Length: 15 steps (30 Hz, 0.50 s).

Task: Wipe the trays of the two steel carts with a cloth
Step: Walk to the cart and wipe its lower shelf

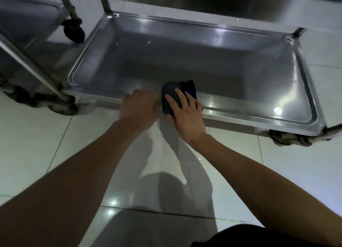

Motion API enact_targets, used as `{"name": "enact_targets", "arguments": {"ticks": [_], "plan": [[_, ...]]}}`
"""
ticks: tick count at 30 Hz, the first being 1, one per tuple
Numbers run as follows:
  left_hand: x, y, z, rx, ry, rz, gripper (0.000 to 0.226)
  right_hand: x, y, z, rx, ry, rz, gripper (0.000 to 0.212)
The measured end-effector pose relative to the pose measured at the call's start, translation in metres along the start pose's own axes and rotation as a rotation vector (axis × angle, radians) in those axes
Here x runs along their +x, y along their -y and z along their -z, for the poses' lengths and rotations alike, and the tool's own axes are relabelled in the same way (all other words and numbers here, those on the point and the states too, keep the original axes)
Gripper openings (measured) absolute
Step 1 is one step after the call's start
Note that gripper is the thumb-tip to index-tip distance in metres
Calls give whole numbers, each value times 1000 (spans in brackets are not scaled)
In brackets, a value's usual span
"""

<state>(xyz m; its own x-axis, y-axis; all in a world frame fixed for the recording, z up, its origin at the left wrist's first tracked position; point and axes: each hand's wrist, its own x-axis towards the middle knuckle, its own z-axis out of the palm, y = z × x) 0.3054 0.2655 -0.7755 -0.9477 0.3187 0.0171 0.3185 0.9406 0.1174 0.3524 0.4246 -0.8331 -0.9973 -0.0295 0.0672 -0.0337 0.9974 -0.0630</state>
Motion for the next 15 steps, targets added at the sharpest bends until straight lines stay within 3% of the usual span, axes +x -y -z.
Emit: {"name": "enact_targets", "arguments": {"ticks": [9,15], "plan": [[-18,67,16,17,33,18,33,26,42,17,149,32,1,53],[-53,114,62,-35,94,118,35,27,103,64,261,100,13,50]]}}
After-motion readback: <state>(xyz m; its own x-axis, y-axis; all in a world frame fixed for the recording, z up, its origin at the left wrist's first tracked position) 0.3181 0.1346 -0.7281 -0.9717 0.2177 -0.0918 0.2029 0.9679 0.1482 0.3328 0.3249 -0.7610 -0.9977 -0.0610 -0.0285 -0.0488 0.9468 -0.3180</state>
